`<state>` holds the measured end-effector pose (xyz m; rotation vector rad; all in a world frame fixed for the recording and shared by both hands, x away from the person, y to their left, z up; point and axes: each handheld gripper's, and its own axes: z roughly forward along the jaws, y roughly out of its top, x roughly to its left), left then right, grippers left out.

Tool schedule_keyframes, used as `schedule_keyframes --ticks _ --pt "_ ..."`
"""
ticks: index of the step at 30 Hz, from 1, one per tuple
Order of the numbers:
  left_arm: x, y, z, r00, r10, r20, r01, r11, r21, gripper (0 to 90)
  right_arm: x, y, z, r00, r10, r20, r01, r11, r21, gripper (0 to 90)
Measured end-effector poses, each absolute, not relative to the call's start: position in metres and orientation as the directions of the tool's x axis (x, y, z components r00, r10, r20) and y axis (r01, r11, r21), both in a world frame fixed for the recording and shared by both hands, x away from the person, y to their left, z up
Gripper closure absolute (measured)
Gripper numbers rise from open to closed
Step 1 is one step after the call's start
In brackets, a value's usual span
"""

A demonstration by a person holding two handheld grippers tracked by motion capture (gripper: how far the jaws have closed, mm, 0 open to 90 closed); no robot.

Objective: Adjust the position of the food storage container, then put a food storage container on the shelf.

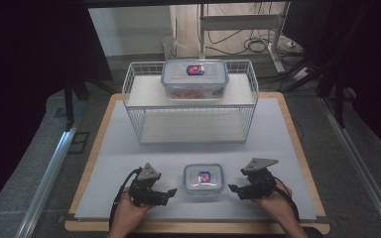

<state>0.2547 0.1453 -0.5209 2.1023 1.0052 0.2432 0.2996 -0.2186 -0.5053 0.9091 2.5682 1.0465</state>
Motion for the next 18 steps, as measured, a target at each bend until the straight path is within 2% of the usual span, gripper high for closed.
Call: schedule_keyframes --ticks 5,9,12,18 --pt "0.2552 0.1423 -0.5248 0.685 0.719 -0.116 0.569 -0.430 0.701 13.3 0.3018 -0.2208 -0.5075 -0.776 0.629 0.050 0.485 0.544 0.684 21.4" --pt "0.2551 0.1424 -0.5238 0.698 0.707 -0.119 0.546 -0.418 0.726 10.9 0.3027 -0.2216 -0.5085 -0.770 0.635 0.064 0.495 0.532 0.687 18.5" --pt "0.2547 0.1417 -0.5235 0.698 0.711 -0.085 0.527 -0.430 0.733 7.5 0.3032 -0.2217 -0.5082 -0.767 0.638 0.064 0.495 0.525 0.693 15.5" --pt "0.2557 0.1428 -0.5238 0.680 0.725 -0.114 0.557 -0.408 0.723 4.4 0.3032 -0.2203 -0.5089 -0.777 0.628 0.045 0.473 0.535 0.700 10.1"
